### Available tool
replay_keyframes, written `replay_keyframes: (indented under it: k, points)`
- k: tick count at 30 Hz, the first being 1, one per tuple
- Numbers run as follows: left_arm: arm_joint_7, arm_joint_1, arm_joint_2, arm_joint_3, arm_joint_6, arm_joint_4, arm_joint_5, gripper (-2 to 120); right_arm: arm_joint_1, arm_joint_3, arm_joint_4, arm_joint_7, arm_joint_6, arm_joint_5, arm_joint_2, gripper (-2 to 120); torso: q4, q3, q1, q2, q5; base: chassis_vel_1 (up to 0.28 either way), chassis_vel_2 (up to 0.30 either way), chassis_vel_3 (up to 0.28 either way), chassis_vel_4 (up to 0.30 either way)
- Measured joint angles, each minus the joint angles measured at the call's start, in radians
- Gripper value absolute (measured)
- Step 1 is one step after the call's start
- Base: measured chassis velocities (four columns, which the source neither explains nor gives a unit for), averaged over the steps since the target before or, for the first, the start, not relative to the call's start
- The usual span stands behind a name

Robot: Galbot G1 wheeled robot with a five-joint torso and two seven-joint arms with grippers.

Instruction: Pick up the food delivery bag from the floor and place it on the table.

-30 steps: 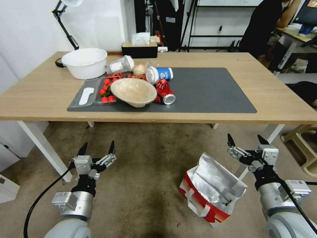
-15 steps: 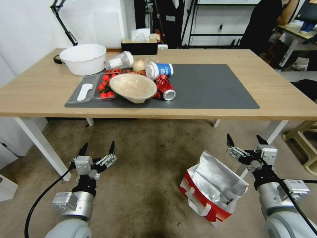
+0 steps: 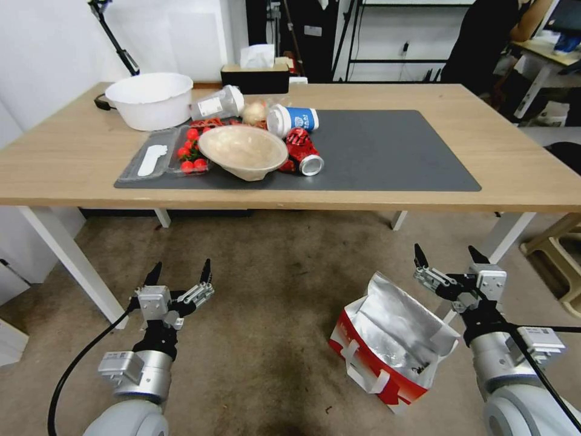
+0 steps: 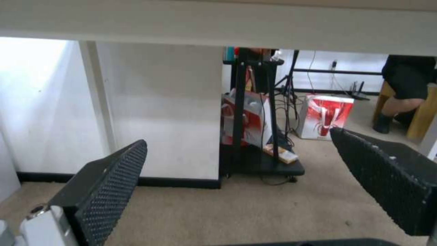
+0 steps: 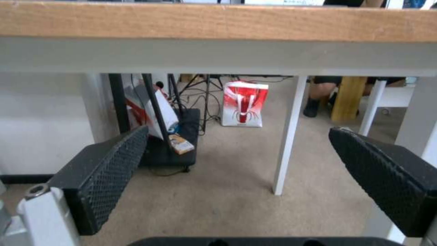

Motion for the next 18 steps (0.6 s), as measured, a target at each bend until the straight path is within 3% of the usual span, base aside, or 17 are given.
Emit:
replay_keyframes:
  k: [18]
  points:
    - [0.0,-0.004,0.003,-0.001,0.0,0.004,-0.001,100,0.001,0.001,-0.001,-0.001,0.0,0.0,0.002,100,0.0,-0.054,-0.031,-0.084,0.0,0.0,0.0,0.0,0.0]
